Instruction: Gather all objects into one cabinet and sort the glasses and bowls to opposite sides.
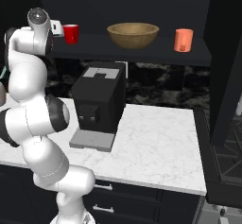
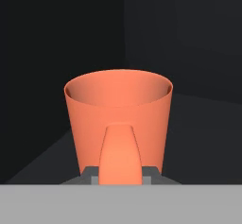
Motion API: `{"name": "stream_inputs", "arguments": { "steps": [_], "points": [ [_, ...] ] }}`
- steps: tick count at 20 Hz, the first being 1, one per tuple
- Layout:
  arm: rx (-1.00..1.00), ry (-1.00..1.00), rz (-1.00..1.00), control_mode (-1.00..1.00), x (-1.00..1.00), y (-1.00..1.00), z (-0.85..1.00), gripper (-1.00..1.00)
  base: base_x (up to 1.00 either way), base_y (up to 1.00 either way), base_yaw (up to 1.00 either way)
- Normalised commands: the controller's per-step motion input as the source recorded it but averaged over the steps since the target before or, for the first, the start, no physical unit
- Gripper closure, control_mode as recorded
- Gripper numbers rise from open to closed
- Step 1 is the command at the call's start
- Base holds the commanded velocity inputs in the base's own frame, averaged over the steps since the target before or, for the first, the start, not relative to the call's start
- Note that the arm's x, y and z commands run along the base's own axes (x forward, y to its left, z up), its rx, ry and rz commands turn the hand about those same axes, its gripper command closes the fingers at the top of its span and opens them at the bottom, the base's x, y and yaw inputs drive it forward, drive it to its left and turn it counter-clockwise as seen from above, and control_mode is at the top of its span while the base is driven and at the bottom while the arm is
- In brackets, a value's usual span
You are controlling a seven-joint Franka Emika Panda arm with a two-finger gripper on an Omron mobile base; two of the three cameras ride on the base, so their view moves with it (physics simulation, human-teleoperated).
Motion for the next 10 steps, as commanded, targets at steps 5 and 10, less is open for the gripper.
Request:
{"name": "stream_inputs", "arguments": {
  "steps": [5, 10],
  "points": [
    [0.00, -0.05, 0.00, -1.00, 0.08, 0.14, -0.10, 1.00, 0.00, 0.00, 0.00],
    [0.00, 0.00, 0.00, -1.00, 0.01, 0.05, -0.01, 1.00, 0.00, 0.00, 0.00]
  ]
}}
